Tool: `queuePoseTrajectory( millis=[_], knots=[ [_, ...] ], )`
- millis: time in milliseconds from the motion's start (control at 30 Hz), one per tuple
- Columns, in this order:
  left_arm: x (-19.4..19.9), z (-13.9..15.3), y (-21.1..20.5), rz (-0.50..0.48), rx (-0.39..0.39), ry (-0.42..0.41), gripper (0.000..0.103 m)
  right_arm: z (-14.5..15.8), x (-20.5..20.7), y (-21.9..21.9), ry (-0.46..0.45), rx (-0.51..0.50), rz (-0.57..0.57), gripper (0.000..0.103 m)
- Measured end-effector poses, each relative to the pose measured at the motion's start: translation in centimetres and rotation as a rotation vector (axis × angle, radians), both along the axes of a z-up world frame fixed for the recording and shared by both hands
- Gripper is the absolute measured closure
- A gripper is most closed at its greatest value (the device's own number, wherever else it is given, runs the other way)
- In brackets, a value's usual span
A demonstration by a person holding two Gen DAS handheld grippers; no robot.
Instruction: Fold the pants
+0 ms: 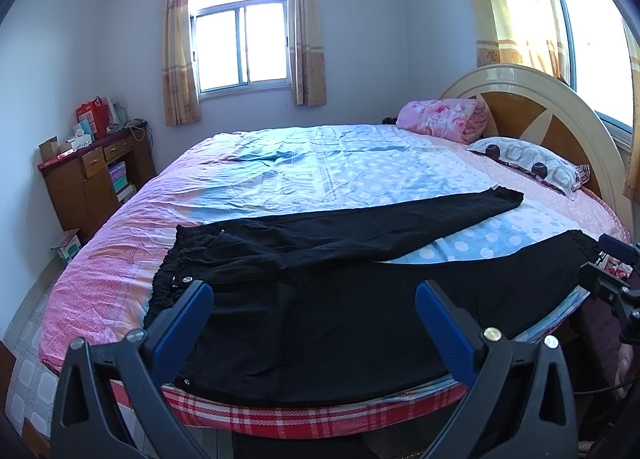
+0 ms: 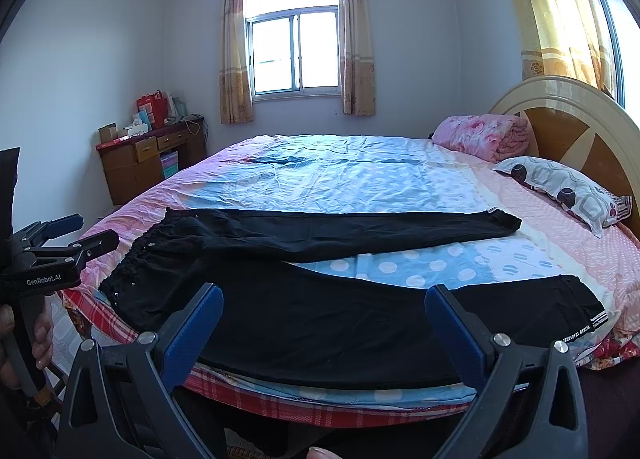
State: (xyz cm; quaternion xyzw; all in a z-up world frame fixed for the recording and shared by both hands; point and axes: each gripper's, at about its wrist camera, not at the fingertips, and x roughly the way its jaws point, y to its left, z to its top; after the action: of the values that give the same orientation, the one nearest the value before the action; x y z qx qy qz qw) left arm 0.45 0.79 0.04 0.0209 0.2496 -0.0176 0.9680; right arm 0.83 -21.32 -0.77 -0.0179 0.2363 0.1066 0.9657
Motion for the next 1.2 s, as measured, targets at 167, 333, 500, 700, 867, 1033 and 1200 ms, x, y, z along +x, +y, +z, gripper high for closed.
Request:
queuePoseTrajectory(
  millis=[167,333,500,700,867,1033,1200],
  knots=[
    [0.02,-0.07,-0.02,0.000,0.000,0.001,0.000,-0.14,-0.02,0.11,0.003,-0.001,0.002,0.001],
    [0.03,0.08,0.05,0.000,-0.002,0.000,0.000,-0.29,-0.03,0.22,0.004,-0.002,0.004,0.001],
    [0.04,0.09,0.04,-0.001,-0.002,-0.001,0.000,-0.33,-0.03,0.23,0.005,-0.002,0.004,0.001],
    [0.01,0.04,0.06,0.001,-0.004,-0.001,0.000,-0.29,0.00,0.26,0.006,-0.003,0.004,0.001],
    [-0.01,0.00,0.09,-0.001,-0.005,0.000,0.000,-0.37,-0.05,0.32,0.006,-0.003,0.004,0.001],
    [-0.03,0.07,0.12,0.001,-0.004,0.000,0.000,-0.35,0.01,0.28,0.009,-0.004,0.005,0.001],
    [-0.04,0.09,0.11,0.000,-0.005,-0.001,0.000,-0.60,0.01,0.36,0.012,-0.005,0.006,0.001]
  ],
)
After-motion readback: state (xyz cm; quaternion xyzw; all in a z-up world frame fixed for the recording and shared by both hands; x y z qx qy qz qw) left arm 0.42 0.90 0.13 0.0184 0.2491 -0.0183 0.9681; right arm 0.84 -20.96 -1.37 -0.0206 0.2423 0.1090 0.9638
